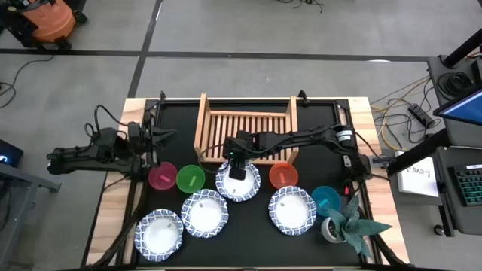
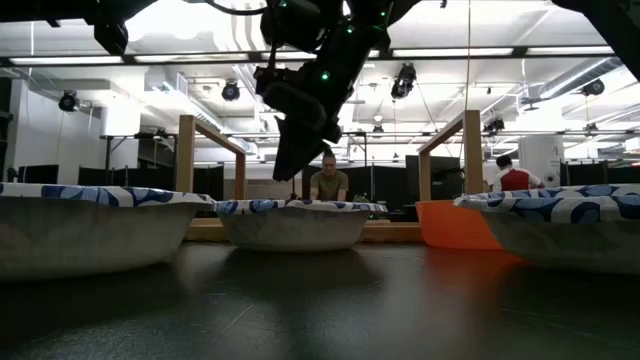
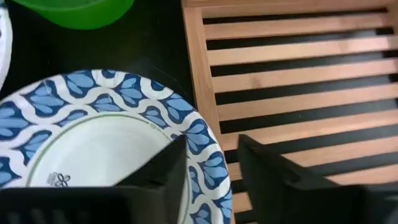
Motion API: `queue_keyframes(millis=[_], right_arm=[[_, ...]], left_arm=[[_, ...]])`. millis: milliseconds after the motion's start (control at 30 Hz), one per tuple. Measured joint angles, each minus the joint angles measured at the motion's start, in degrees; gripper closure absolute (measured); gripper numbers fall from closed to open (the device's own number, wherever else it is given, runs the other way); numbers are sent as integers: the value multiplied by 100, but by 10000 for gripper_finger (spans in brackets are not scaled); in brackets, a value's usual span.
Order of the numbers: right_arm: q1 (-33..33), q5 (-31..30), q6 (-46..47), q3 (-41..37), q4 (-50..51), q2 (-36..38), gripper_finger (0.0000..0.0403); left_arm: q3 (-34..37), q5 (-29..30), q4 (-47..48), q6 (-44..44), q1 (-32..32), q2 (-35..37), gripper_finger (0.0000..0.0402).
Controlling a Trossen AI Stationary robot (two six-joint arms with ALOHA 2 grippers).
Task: Place and stack bowls onto a shelf
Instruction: Put the large white bowl on the shelf
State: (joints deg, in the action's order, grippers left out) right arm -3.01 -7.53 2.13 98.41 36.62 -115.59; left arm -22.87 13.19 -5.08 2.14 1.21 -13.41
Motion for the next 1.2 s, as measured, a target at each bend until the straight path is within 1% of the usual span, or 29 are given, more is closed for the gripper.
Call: queue_keyframes(millis=[100,167,267,367,467,567,867,933,1067,1200], right_arm=[[-5,0,-363,-32,12,-53,210],[-39,2,-389,-48,55,-142,194],[-99,22,-291,-56,76,-249,188],[-153,24,-214,-55,72,-369,193],[-181,47,-213,-57,96,-474,209],[-190,69,-213,-57,86,-528,238],[-203,287,-204,-57,169,-377,379],[-223,371,-202,-57,243,-299,387],[-313,432,-153,-57,431,-44,389],[-576,834,148,-57,502,260,391]], left_arm=[[0,0,1,-14,1,-12,402],[0,0,-7,-15,2,-24,402],[0,0,2,-15,2,-24,402],[0,0,2,-15,0,-28,402],[1,0,0,-15,2,-31,402],[1,0,2,-15,2,-33,402],[2,0,2,-16,0,-37,402],[2,0,0,-16,2,-37,402],[2,0,0,-16,2,-39,402],[2,0,0,-16,0,-39,402]])
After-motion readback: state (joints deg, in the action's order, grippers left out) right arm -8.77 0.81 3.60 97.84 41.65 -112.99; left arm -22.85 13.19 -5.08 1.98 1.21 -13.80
